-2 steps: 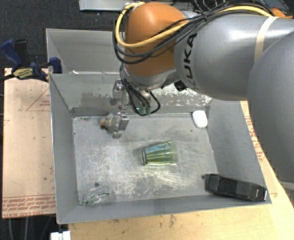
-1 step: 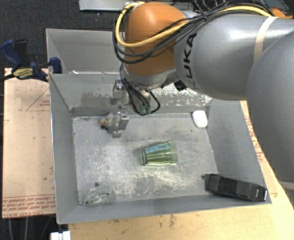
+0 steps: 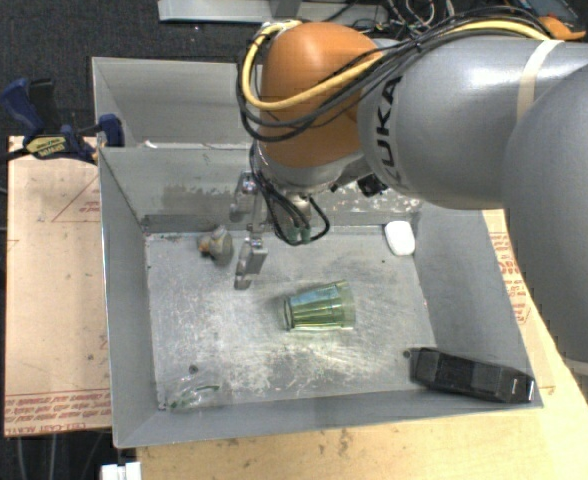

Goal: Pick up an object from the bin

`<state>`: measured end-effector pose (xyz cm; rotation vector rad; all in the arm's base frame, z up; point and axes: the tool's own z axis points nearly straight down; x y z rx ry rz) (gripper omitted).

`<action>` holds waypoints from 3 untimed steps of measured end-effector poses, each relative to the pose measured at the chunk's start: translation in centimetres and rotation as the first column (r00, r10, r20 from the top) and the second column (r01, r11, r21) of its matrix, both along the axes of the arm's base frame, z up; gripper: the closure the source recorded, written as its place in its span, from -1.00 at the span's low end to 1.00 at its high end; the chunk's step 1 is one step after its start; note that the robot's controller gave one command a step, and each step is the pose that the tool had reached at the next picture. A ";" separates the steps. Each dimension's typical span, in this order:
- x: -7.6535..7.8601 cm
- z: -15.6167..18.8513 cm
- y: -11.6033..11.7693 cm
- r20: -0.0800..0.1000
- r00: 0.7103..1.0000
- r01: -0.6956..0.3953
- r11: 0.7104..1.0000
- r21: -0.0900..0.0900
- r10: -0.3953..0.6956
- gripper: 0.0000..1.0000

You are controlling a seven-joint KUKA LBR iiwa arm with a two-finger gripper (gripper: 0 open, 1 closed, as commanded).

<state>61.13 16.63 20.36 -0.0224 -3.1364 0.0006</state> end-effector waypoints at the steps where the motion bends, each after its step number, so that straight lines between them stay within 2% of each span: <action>1: 1.6 -3.0 -0.8 0.018 0.999 0.026 1.000 0.005 -0.026 -1.00; 2: 2.8 -6.6 -2.1 0.001 1.000 0.019 1.000 0.000 -0.019 -1.00; 3: 3.5 -8.1 -1.2 0.009 0.998 0.057 0.998 0.001 -0.057 -1.00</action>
Offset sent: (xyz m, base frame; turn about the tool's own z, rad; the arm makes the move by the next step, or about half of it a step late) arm 0.0334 -0.0245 -0.0644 0.0128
